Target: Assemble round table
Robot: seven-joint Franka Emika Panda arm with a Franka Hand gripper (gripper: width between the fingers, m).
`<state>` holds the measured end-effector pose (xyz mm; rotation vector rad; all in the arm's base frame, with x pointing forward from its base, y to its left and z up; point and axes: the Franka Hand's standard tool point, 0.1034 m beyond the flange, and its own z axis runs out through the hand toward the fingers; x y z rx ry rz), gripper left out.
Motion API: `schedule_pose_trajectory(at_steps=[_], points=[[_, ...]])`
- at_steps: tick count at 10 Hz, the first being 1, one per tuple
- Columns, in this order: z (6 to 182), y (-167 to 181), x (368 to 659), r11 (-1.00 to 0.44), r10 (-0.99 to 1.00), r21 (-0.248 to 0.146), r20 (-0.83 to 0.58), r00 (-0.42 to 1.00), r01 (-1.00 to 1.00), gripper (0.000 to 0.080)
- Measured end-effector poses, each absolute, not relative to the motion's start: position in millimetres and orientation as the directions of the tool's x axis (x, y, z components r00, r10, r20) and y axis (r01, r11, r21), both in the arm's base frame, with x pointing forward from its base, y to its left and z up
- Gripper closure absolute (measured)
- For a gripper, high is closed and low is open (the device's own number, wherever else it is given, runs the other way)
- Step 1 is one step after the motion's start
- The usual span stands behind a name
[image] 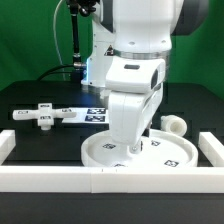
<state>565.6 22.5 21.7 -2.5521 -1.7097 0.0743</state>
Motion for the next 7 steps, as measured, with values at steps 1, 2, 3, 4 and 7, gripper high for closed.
schedule_pose_trajectory(at_steps=[1, 2, 3, 4, 7], points=[[21.7, 23, 566, -0.381, 0.924, -0.084, -0.002, 0.382, 0.921, 0.0392], [21.8, 24, 566, -0.387, 0.922, -0.084, -0.003, 0.388, 0.918, 0.0392], [22.0, 28, 566, -0.398, 0.917, -0.084, -0.004, 0.399, 0.914, 0.0392], [22.0, 31, 566, -0.402, 0.915, -0.085, -0.005, 0.403, 0.912, 0.0392], [22.0, 38, 566, -0.425, 0.905, -0.084, -0.008, 0.426, 0.901, 0.0392]])
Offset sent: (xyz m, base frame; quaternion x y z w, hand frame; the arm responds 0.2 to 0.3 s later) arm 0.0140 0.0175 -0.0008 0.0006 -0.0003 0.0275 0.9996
